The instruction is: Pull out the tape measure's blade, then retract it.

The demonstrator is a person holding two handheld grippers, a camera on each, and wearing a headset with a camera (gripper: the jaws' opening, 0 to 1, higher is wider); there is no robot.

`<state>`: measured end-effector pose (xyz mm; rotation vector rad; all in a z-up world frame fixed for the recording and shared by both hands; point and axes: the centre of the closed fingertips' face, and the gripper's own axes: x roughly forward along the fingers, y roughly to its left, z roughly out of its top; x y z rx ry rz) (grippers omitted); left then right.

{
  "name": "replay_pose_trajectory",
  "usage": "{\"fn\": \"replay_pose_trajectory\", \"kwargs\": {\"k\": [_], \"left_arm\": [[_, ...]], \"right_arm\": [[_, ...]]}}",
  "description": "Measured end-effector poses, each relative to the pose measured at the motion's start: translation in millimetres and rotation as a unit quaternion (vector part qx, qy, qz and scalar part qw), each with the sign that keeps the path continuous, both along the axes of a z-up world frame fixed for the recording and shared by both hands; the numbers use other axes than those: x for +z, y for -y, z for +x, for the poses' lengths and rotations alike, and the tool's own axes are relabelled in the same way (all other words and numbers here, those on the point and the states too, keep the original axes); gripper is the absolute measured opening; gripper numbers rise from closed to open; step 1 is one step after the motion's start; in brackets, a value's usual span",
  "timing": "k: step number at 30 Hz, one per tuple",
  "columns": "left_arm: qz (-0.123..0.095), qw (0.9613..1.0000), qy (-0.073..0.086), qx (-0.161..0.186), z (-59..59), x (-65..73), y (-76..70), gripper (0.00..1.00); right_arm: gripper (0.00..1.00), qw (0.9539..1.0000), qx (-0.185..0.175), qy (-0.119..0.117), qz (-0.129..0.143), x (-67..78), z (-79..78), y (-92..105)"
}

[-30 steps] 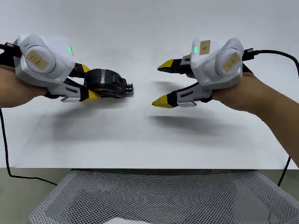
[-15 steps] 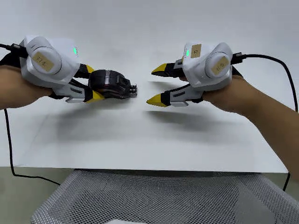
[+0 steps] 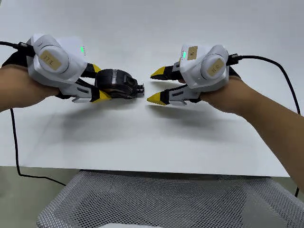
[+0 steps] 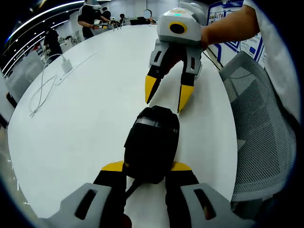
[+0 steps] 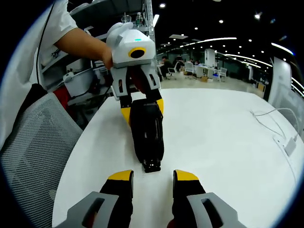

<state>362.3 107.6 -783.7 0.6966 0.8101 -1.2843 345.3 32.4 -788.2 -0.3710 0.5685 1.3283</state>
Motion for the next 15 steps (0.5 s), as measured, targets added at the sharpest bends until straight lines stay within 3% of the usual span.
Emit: {"fn": "replay_pose_trajectory", "kwargs": {"k": [15], "left_arm": [[0.001,1.0,-0.002,-0.002,0.1,-0.2,-0.2,0.27]], "right_arm": [[0.19,0.9999,0.01,0.002,0.008,-5.4,0.8,-15.8]]}}
